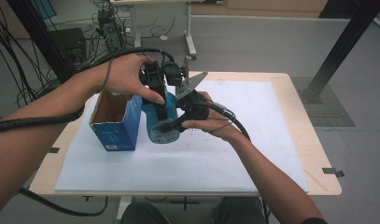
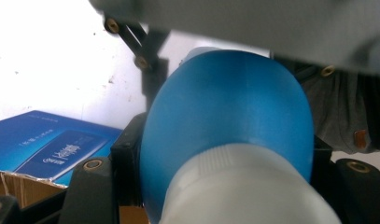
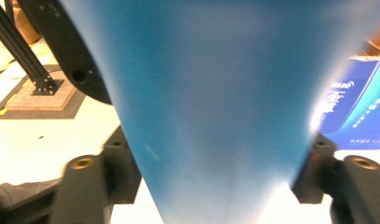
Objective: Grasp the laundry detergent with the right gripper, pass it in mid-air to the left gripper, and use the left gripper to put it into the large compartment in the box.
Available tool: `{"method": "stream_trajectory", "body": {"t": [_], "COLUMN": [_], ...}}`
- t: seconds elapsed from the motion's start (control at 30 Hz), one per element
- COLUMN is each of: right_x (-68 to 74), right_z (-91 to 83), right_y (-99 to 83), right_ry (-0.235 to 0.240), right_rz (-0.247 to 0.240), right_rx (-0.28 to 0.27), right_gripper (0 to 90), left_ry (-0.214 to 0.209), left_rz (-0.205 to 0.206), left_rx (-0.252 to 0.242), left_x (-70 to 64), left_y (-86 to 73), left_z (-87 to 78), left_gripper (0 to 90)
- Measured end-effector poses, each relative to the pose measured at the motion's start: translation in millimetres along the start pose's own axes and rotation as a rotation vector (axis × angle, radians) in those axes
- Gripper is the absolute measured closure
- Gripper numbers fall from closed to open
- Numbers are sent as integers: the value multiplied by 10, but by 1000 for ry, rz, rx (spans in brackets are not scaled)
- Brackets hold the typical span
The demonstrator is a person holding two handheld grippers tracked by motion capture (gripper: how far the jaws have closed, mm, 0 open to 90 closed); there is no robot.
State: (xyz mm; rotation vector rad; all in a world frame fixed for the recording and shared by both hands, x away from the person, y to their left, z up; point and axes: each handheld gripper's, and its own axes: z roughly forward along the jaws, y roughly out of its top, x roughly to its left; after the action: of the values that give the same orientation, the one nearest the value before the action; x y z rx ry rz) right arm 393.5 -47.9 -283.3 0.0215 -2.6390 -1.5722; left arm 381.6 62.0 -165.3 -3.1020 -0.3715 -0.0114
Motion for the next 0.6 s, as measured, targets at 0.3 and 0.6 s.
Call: {"method": "stream_trajectory", "body": {"t": [0.3,0.6], "right_x": [-48,-17], "right_z": [-93,-483], "right_y": [-188,-363], "right_ry": [-48,-273], "right_rz": [92,92], "right_rx": [52,147], "right_gripper": [83,27], "left_ry": [7,42], "left_rz": [-35,-114], "left_rx": [16,5], "left_x": [40,148], "left_y": [-17,-86], "left_z": [-35,-195], "left_gripper": [370,369]}}
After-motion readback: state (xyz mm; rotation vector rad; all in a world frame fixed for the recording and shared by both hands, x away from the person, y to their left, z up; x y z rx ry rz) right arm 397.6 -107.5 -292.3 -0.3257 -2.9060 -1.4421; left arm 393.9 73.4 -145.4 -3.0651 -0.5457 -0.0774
